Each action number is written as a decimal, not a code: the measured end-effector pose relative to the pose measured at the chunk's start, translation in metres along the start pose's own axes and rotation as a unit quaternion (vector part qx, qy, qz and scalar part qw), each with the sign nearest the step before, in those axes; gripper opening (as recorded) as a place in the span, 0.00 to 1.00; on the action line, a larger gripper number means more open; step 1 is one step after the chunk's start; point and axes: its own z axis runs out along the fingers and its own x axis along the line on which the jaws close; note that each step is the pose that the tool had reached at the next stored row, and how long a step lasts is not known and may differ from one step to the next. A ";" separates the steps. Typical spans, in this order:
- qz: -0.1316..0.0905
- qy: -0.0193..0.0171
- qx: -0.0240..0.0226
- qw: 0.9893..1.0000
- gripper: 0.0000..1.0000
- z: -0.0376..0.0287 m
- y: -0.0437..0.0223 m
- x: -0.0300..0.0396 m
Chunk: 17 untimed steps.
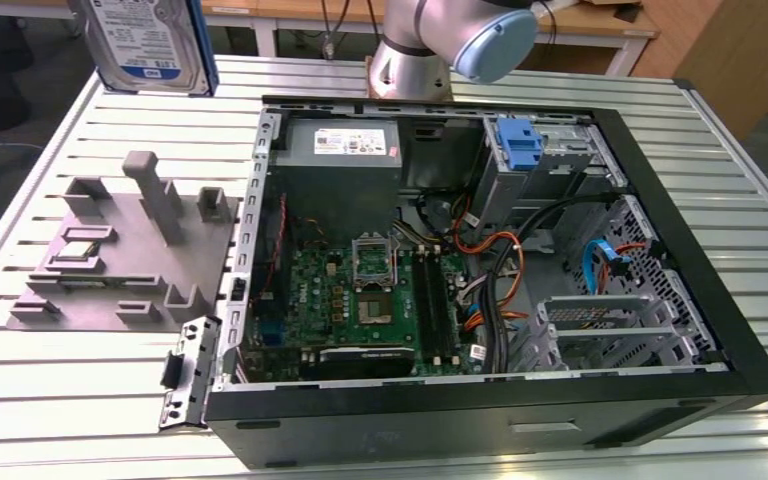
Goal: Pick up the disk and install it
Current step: 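Pick up the disk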
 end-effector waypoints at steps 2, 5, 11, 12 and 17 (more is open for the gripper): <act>0.000 0.000 0.000 1.000 0.35 -0.0001 -0.0033 -0.0003; 0.000 0.000 0.000 1.000 0.35 -0.0002 -0.0083 -0.0006; 0.000 0.000 0.000 1.000 0.35 -0.0003 -0.0176 -0.0013; 0.000 0.000 0.000 1.000 0.35 -0.0003 -0.0191 -0.0014; 0.000 0.000 0.000 1.000 0.35 -0.0004 -0.0277 -0.0020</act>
